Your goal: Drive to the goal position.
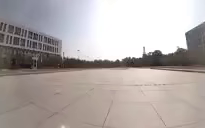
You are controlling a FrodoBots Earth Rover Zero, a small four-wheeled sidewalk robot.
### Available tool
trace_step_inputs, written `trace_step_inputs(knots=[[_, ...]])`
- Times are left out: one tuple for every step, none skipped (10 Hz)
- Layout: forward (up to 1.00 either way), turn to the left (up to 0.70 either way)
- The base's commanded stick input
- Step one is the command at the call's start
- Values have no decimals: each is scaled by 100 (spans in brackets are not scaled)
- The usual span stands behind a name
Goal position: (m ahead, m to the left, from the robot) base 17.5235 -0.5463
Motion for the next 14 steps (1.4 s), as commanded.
trace_step_inputs(knots=[[70,0],[70,0],[70,0],[70,0],[70,0],[70,0],[70,0],[70,0],[70,0],[70,0],[70,0],[70,0],[70,0],[70,0]])
